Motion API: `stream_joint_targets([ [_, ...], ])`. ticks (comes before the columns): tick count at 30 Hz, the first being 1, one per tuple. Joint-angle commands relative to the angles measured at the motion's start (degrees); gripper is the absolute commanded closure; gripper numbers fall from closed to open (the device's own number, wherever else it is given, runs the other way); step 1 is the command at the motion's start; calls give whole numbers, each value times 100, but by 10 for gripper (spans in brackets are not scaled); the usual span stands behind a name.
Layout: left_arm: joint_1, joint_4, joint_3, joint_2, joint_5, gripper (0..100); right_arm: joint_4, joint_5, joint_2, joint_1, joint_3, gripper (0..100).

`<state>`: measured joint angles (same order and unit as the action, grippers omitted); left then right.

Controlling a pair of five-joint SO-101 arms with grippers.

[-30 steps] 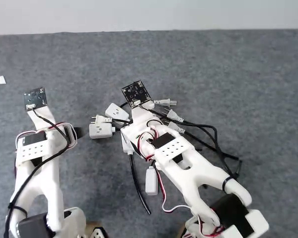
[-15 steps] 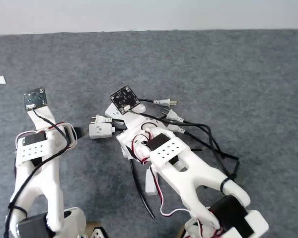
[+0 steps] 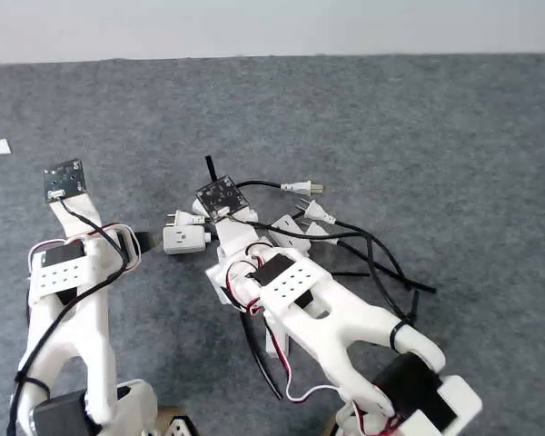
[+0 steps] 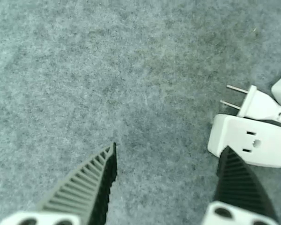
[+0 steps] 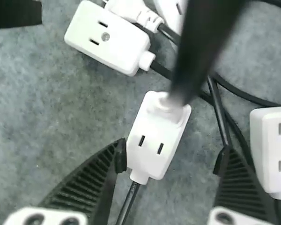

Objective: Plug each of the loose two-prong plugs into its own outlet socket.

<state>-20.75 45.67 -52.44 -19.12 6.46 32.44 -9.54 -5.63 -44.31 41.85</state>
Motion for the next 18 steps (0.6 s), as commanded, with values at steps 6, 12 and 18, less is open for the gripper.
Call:
stream_joint_targets([
  [6,-105,-141,84,-9,18,681,312,-35,884,-154,-1169,701],
  [12,-185,-220,171,-18,422,681,875,378,1516,-127,-1960,887],
  [18,-176,-721,57,-9,440,681,1138,457,1569,-127,-2004,995],
])
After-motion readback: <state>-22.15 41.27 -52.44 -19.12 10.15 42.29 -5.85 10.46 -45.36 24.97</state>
